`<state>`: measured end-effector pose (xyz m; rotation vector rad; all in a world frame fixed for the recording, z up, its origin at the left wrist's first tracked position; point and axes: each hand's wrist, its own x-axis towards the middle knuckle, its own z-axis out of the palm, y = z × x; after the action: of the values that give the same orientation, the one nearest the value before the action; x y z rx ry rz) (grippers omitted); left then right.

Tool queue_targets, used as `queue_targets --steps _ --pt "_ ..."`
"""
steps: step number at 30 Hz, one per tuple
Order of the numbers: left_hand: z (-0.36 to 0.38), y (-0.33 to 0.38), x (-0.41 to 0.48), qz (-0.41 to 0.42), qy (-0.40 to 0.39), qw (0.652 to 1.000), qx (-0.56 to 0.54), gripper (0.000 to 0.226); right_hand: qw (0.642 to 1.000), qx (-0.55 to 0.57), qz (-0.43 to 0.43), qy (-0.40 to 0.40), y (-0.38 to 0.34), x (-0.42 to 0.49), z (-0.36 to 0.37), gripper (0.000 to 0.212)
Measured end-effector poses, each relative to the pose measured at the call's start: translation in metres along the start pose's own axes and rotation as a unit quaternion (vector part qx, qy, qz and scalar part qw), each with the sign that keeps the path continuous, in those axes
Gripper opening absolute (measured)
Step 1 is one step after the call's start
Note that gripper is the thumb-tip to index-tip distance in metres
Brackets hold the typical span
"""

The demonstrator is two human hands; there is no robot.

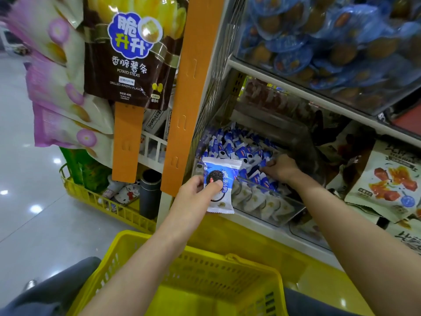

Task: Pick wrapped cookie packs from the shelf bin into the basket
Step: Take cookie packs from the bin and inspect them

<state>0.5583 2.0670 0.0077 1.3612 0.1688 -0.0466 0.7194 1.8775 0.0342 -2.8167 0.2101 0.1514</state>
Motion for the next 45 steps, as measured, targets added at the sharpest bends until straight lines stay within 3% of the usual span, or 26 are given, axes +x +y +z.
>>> queue_targets --steps 3,6,9,13,16,18,22,27,29,31,34,38,40,42,45 --pt "0.002 -0.001 0.003 -0.026 0.0 0.999 -0.034 0.008 0.996 -0.017 -0.03 0.079 0.003 -0.007 -0.006 0.02" --pt "0.003 -0.004 0.005 -0.039 -0.003 0.998 -0.059 0.007 0.971 -0.051 -0.115 0.204 0.003 -0.024 -0.02 0.022" --pt "0.004 -0.005 0.007 -0.063 -0.001 0.993 -0.097 0.006 0.944 0.055 -0.178 0.273 -0.006 -0.048 -0.036 0.024" --pt "0.002 -0.004 0.005 -0.084 -0.01 0.989 -0.119 0.029 0.919 0.318 -0.219 0.084 -0.019 -0.101 -0.031 0.008" --pt "0.002 -0.006 0.0 -0.055 -0.072 0.991 -0.099 0.065 0.91 0.369 -0.178 -0.055 -0.024 -0.133 -0.005 0.014" --pt "0.003 -0.007 -0.004 -0.036 -0.1 0.991 -0.085 0.073 0.896 0.398 -0.166 -0.11 -0.03 -0.145 0.009 0.015" --pt "0.003 -0.006 -0.01 -0.011 -0.1 0.99 -0.098 0.055 0.899 0.353 -0.246 -0.088 -0.034 -0.151 0.015 0.01" --pt "0.002 -0.001 -0.011 -0.048 -0.1 0.982 -0.156 0.036 0.921 0.341 -0.19 -0.016 -0.021 -0.147 0.012 0.02" --pt "0.003 0.002 -0.011 -0.051 -0.11 0.977 -0.173 0.036 0.917 0.362 -0.147 -0.076 -0.016 -0.145 0.013 0.029" --pt "0.003 0.004 -0.011 -0.061 -0.119 0.975 -0.18 0.039 0.903 0.374 -0.141 -0.155 -0.014 -0.146 0.013 0.021" --pt "0.001 0.003 -0.011 -0.076 -0.126 0.973 -0.177 0.04 0.9 0.365 -0.151 -0.183 -0.012 -0.143 0.013 0.017" --pt "0.0 0.003 -0.009 -0.069 -0.092 0.98 -0.165 0.026 0.918 0.367 -0.135 -0.073 -0.012 -0.116 0.001 0.031" --pt "0.0 0.003 -0.007 -0.078 -0.062 0.984 -0.15 0.026 0.91 0.399 -0.108 0.022 -0.012 -0.092 -0.011 0.019" --pt "0.0 0.003 -0.005 -0.078 -0.05 0.987 -0.129 0.03 0.912 0.389 -0.075 0.105 -0.012 -0.064 -0.018 0.021" --pt "0.0 0.003 -0.004 -0.067 -0.054 0.989 -0.12 0.031 0.925 0.346 -0.04 0.153 -0.005 -0.028 -0.011 0.014"
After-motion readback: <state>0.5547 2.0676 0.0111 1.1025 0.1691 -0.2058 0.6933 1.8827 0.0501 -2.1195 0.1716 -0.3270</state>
